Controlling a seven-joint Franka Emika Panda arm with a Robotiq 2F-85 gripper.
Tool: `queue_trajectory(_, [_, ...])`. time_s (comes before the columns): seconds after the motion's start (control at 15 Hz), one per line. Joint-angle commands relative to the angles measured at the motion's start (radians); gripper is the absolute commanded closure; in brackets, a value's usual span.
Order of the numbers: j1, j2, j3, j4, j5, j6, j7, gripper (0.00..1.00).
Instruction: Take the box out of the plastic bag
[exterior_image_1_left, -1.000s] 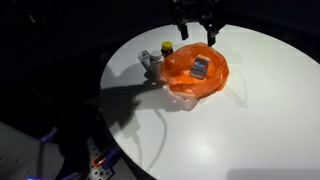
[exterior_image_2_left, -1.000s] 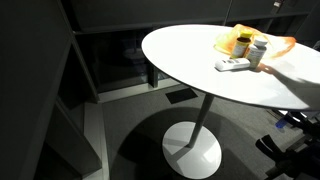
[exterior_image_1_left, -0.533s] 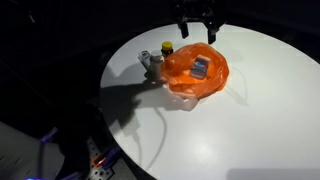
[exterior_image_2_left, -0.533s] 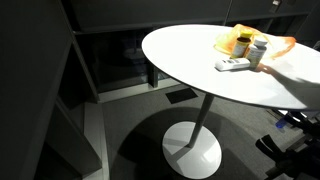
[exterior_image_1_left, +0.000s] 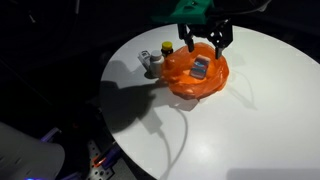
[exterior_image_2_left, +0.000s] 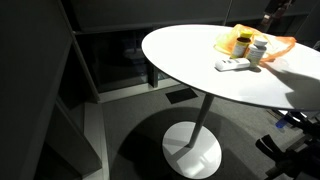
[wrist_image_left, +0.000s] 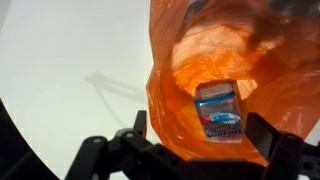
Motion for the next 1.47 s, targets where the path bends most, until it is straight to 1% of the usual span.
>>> queue_trajectory(0.0, [-0.01,0.082,0.004,0.04,0.114,0.04,-0.189,0.0])
queue_trajectory(0.13, [-0.019,0.114,0.017,0.053,0.185,0.044,-0.288,0.0])
queue_trajectory(0.27, [-0.027,0.139,0.028,0.074,0.231,0.032,-0.364,0.0])
queue_trajectory(0.53, [-0.046,0.188,0.049,0.125,0.275,0.011,-0.468,0.0])
queue_trajectory(0.8, [-0.058,0.241,0.066,0.177,0.271,-0.011,-0.497,0.0])
queue_trajectory(1.4, [-0.067,0.329,0.11,0.272,0.271,-0.049,-0.509,0.0])
